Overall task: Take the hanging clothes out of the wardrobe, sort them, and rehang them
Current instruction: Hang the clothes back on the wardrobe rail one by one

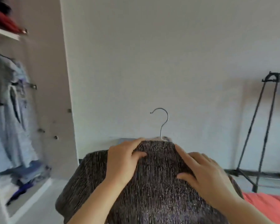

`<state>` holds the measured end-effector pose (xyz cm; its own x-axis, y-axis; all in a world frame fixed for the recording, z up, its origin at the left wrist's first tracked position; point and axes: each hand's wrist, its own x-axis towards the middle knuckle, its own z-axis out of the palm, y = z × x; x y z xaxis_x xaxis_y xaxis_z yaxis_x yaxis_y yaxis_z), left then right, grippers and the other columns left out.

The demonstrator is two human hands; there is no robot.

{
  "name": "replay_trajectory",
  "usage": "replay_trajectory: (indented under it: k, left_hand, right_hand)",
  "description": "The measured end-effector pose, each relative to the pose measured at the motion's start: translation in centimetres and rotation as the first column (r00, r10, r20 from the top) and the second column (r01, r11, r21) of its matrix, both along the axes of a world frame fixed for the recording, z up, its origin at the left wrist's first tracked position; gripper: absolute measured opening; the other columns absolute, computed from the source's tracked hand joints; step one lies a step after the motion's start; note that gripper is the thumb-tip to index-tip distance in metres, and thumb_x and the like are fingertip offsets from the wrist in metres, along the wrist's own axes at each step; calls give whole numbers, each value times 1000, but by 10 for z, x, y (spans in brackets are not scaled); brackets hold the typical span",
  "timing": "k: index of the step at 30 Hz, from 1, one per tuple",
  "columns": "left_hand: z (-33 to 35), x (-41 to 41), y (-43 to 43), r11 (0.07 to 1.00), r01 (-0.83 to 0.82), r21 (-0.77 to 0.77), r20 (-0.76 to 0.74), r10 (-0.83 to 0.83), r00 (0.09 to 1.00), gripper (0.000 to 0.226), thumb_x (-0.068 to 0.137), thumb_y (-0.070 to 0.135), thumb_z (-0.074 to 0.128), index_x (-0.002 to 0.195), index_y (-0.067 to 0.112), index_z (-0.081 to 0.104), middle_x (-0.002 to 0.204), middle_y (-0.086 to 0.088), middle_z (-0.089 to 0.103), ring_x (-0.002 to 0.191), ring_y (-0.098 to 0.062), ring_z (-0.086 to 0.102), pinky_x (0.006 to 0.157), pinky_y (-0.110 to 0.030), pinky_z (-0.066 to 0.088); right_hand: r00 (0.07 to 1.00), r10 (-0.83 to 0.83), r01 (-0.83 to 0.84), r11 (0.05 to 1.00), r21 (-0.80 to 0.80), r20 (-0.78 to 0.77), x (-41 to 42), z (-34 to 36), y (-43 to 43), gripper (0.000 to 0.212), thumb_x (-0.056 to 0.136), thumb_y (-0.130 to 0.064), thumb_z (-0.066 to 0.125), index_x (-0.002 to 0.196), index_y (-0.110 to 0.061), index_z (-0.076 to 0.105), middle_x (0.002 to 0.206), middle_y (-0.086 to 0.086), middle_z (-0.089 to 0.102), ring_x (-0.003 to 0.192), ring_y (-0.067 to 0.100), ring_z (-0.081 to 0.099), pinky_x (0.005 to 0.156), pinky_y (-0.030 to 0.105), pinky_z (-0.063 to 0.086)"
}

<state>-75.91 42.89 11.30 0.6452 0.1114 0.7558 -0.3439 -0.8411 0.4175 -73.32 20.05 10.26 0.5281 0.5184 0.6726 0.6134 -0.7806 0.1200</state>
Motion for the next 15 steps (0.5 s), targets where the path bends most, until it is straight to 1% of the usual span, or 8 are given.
replay_trajectory:
  k: [1, 2, 4, 6, 8, 10, 12, 15]
  left_hand:
    - [1, 4, 16, 999, -38, -11, -15, 38, 999, 44, 79, 25, 71, 122, 27, 61, 93, 3, 71, 74, -12, 64, 83, -30, 49]
    - [3, 9, 30, 997, -82, -7, -25, 82, 996, 45, 81, 27, 69, 124, 29, 60, 84, 6, 69, 65, -6, 58, 77, -25, 46]
    - [8, 20, 57, 982, -184, 40, -17, 185, 983, 47, 83, 31, 66, 128, 30, 55, 69, 11, 56, 51, -1, 41, 66, -22, 36]
    - [13, 30, 81, 963, -263, 51, -15, 264, 964, 51, 84, 33, 65, 132, 29, 51, 74, 7, 58, 52, 1, 38, 66, -24, 37]
    - [15, 37, 107, 941, -331, 78, -4, 332, 943, 59, 81, 38, 65, 135, 25, 48, 87, 5, 63, 61, 1, 44, 75, -26, 44]
    - [10, 45, 134, 890, -435, 138, 24, 436, 900, 69, 76, 49, 60, 139, 23, 44, 101, 5, 62, 84, -7, 53, 89, -29, 44]
    - [1, 50, 163, 804, -547, 231, 82, 545, 835, 77, 74, 59, 50, 140, 22, 41, 114, 5, 59, 105, -11, 49, 98, -33, 38]
    - [-13, 61, 208, 689, -628, 362, 117, 635, 764, 82, 72, 66, 40, 141, 21, 34, 122, 2, 55, 113, -12, 41, 100, -39, 31]
  right_hand:
    - [999, 41, -41, 999, -6, 23, 14, 2, 18, 68, 84, -62, 40, 140, -23, 36, 86, -11, 63, 65, 8, 60, 51, 22, 51]
    - [996, 78, -77, 997, -10, 46, 30, 3, 33, 66, 86, -61, 34, 139, -21, 38, 85, -10, 63, 64, 9, 60, 49, 22, 51]
    - [980, 170, -169, 985, -17, 102, 62, 8, 63, 63, 90, -58, 25, 137, -20, 39, 84, -7, 63, 65, 11, 61, 46, 23, 50]
    - [954, 261, -262, 965, -17, 149, 89, 16, 93, 60, 91, -56, 26, 136, -19, 40, 83, -4, 62, 64, 13, 60, 43, 24, 49]
    - [919, 346, -351, 936, -7, 186, 113, 26, 123, 60, 87, -54, 36, 134, -18, 42, 81, -2, 61, 61, 13, 59, 40, 24, 47]
    - [885, 418, -426, 905, -7, 204, 135, 34, 153, 60, 83, -52, 41, 132, -17, 43, 79, -2, 61, 59, 14, 58, 39, 24, 46]
    - [856, 474, -484, 875, -5, 204, 158, 40, 183, 60, 82, -51, 43, 132, -18, 44, 79, -2, 61, 59, 14, 58, 39, 23, 46]
    - [819, 531, -546, 838, 6, 217, 188, 42, 229, 60, 81, -52, 45, 132, -19, 45, 80, -2, 62, 60, 14, 59, 40, 24, 46]
